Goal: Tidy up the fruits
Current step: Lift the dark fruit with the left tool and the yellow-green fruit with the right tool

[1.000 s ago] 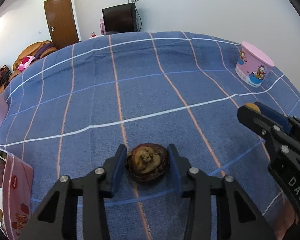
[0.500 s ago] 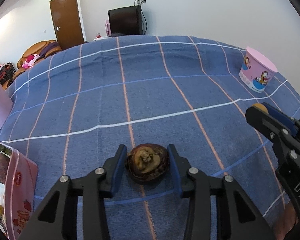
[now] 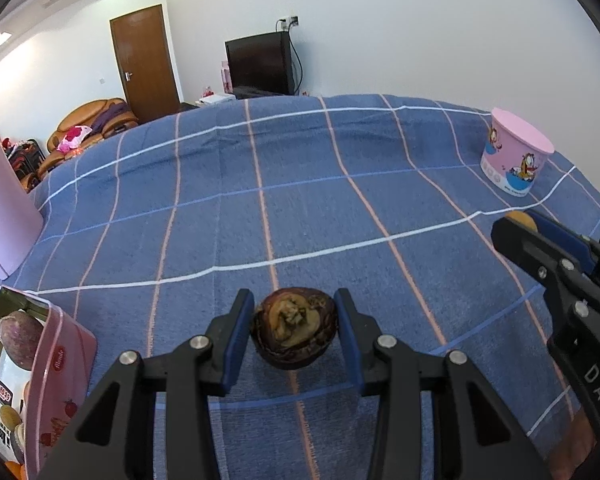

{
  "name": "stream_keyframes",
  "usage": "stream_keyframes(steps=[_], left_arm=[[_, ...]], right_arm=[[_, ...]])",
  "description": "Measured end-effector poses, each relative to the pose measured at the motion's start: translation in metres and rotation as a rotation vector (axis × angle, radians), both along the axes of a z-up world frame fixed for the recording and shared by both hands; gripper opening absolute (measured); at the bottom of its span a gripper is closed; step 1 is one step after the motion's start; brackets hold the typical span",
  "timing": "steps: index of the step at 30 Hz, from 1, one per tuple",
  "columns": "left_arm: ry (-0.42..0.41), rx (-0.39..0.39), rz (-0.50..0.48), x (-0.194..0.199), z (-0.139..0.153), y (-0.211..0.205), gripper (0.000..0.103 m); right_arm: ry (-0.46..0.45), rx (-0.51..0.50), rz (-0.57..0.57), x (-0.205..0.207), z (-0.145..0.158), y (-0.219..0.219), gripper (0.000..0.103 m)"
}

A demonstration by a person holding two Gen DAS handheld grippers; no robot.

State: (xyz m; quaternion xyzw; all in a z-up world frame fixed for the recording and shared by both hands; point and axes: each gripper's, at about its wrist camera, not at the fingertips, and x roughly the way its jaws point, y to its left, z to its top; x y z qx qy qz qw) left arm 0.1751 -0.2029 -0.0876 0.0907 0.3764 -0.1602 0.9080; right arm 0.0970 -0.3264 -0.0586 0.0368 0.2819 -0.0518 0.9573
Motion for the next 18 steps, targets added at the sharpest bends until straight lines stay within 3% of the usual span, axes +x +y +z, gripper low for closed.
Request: stream_keyframes(steps=[18], left_arm=[[-0.086,0.008,0.019,-0.012,0.009,0.004,0.043]], right_arm=[[-0.062,-0.034,0.002,-0.01,0.009,0.008,0.03]])
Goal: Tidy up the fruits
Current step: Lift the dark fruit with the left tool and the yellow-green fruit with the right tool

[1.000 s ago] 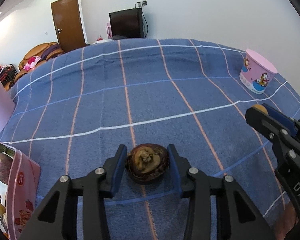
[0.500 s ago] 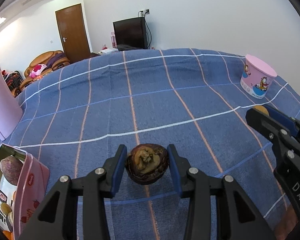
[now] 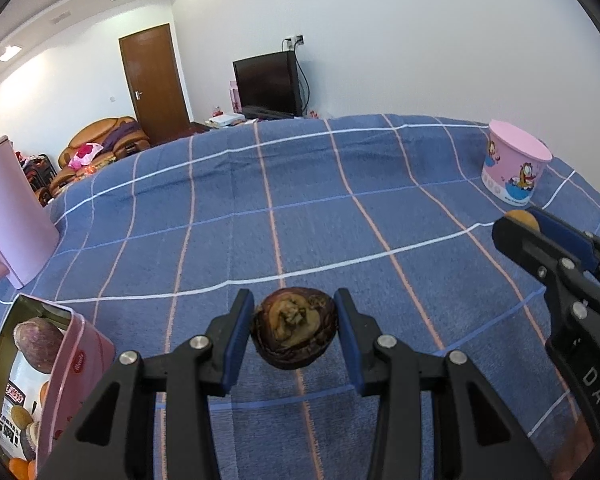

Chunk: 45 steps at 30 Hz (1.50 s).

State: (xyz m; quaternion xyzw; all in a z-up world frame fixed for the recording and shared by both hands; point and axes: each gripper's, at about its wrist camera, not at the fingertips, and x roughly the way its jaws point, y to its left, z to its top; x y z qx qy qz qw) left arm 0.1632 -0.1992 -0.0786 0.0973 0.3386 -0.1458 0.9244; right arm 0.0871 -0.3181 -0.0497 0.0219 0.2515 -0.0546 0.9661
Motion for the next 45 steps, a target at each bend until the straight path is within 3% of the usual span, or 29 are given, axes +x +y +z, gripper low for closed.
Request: stream_keyframes(steps=[45], left_arm=[[-0.177,-0.075,0.069,-0.027,0.019,0.022,0.043]], right_arm=[[-0.133,-0.045,-0.011,-0.025,0.01,0.01,0.03]])
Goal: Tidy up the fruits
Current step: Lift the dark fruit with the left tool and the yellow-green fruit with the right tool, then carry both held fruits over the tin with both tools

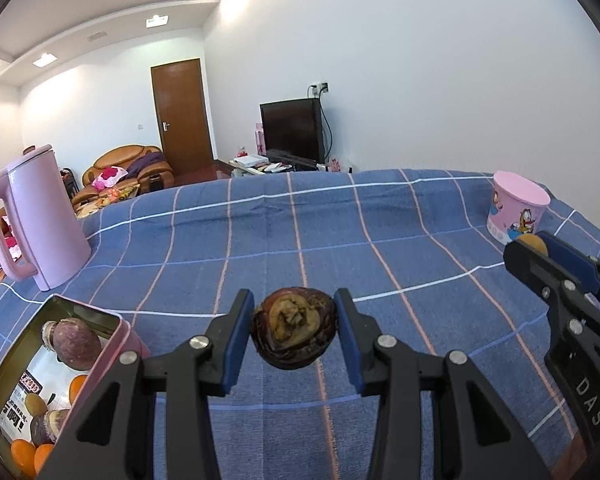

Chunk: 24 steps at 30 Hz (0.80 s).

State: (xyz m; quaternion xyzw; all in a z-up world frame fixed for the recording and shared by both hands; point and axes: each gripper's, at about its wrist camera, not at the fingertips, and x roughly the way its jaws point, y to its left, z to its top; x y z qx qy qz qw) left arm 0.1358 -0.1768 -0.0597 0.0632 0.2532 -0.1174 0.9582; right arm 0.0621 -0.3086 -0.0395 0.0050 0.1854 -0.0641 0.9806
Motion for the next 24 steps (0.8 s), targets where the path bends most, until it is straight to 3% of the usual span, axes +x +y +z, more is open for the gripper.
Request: stream_keyframes(steps=[24], left_arm=[[-0.105,-0.009,0.017,-0.02,0.008,0.006,0.043]], right_arm=[[-0.061,-0.011,-0.008,-0.014,0.004,0.006,0.03]])
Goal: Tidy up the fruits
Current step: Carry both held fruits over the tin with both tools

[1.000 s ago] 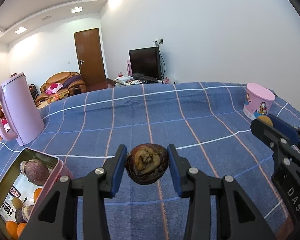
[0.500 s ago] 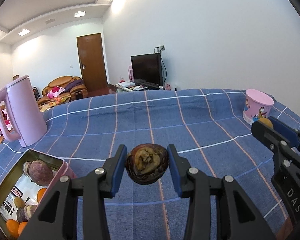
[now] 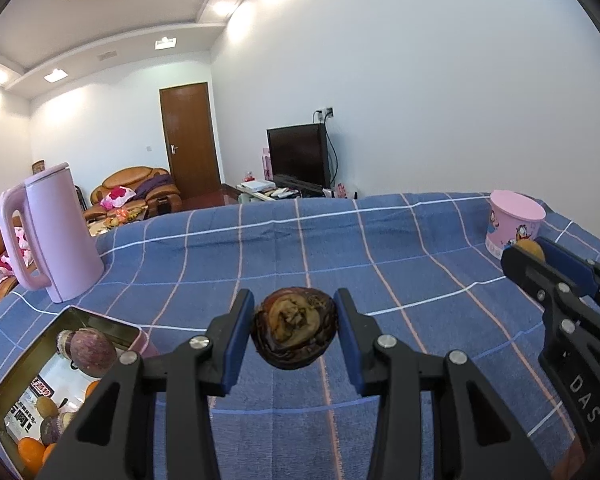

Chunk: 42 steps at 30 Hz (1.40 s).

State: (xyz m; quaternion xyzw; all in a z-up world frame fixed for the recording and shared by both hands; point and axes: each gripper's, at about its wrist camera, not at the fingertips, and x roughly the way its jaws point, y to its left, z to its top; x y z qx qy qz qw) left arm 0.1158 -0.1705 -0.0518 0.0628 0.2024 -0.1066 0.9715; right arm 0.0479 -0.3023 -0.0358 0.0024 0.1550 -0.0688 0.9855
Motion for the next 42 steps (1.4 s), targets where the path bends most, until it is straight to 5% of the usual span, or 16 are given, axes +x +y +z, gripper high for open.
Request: stream_keyframes(steps=[42], left_arm=[[-0.101,-0.027,0.091,-0.025,0.008,0.03,0.043]], right_arm=[[-0.09,-0.035,-0.01,-0.023,0.01,0.015,0.03]])
